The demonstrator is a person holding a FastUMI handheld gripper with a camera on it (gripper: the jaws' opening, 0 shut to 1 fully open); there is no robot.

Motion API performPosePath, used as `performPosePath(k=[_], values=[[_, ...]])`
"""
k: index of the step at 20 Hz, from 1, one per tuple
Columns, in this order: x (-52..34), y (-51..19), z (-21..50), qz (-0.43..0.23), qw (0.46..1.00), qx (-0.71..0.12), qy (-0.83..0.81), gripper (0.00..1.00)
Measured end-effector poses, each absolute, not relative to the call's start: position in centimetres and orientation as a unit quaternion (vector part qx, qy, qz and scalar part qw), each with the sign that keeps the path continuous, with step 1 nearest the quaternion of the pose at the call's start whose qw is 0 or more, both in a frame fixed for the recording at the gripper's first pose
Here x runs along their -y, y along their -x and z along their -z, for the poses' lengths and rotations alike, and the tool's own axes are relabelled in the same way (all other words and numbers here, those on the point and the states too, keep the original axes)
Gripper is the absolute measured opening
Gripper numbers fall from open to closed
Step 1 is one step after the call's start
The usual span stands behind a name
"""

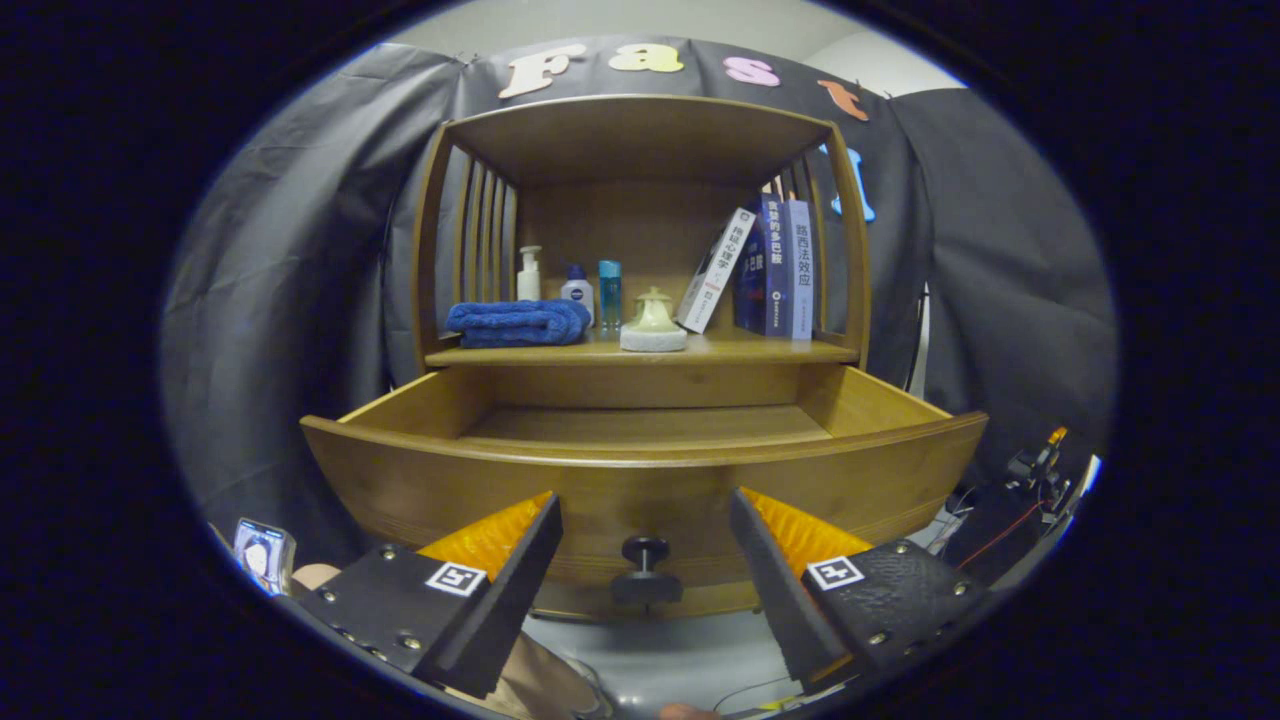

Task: Pull open the drawer, take out the items inside it, and place them on the countertop above the cabinet.

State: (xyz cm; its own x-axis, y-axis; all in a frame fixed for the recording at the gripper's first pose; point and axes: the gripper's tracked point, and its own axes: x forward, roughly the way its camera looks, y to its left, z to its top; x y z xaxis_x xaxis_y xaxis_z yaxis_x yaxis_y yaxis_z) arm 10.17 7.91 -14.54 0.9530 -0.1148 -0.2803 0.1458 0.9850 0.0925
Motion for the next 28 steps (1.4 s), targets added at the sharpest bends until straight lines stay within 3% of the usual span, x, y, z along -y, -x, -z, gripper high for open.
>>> performPosePath(k=[14, 28], values=[[-7.1, -11.8, 15.2, 0.051, 0.988, -0.131, -0.064, 0.99], [-6.4, -19.8, 14.8, 0.047, 0.991, -0.118, -0.044, 0.99]])
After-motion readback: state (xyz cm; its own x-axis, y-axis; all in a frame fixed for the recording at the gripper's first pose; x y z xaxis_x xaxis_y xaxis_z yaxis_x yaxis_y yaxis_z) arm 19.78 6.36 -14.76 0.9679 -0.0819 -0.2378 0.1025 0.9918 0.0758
